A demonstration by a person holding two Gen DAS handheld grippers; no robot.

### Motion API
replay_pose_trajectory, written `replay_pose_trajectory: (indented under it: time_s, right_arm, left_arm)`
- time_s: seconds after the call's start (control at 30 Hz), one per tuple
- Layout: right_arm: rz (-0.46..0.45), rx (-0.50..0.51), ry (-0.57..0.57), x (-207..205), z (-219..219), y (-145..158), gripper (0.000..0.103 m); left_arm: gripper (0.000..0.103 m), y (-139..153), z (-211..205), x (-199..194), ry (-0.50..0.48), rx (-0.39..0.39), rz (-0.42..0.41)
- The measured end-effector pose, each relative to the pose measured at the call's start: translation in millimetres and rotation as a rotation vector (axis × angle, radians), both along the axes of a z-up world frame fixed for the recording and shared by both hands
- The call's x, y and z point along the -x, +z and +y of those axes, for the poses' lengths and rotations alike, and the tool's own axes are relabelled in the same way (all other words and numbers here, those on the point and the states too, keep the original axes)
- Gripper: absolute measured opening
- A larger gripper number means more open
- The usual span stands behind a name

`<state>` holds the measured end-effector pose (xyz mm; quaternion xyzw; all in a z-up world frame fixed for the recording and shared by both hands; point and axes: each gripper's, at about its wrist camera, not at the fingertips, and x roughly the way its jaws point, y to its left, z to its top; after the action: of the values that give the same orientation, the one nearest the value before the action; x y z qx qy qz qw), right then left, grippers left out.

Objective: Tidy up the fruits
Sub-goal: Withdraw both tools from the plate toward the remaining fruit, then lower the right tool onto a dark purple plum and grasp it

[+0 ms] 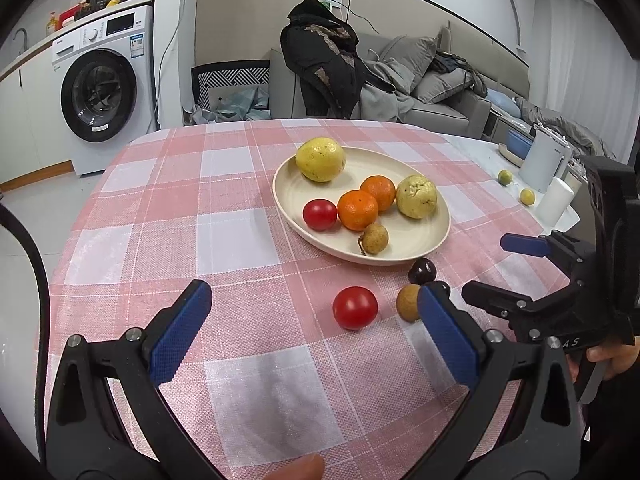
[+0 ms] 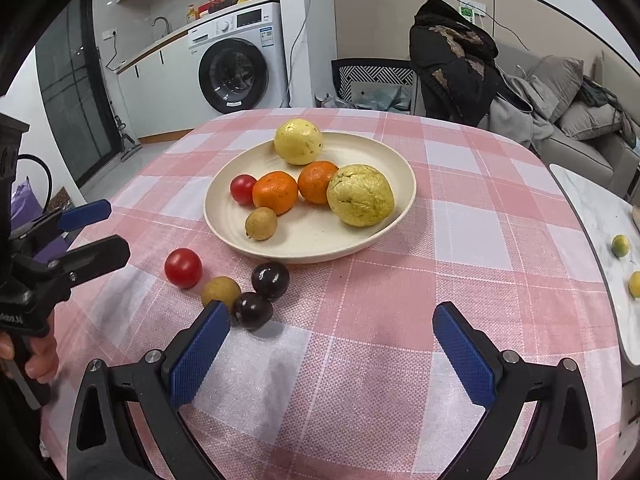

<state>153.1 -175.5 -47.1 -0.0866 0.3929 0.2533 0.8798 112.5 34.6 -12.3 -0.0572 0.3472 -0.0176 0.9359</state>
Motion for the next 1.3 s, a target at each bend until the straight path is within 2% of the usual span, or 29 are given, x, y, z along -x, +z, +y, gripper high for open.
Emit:
replay_pose_trajectory:
  time_s: [0.7, 0.93, 1.13, 1.23, 1.3]
  right_arm:
    - [0.085, 0.084, 0.01, -5, 19, -23, 0.103]
    - [0.074, 0.153, 0.013, -9, 31, -28, 0.103]
    - [0.067, 0.169, 0.016, -11, 36, -27, 0.103]
    - [0.048, 0.179, 0.025, -10, 38, -26, 0.099]
    - [0.056, 0.162, 0.039, -9, 39, -25, 0.088]
  left_arm:
    - [0.102, -12, 2, -5, 0.006, 0.004, 0.035]
    - [0.102, -13, 7, -6, 0.015, 0.012, 0.038]
    - [0.102, -15, 10, -7, 0.021, 0.024, 0.045]
    - [0.102, -15, 10, -7, 0.022, 0.022, 0.047]
    - [0.102, -16, 10, -7, 0.02, 0.023, 0.047]
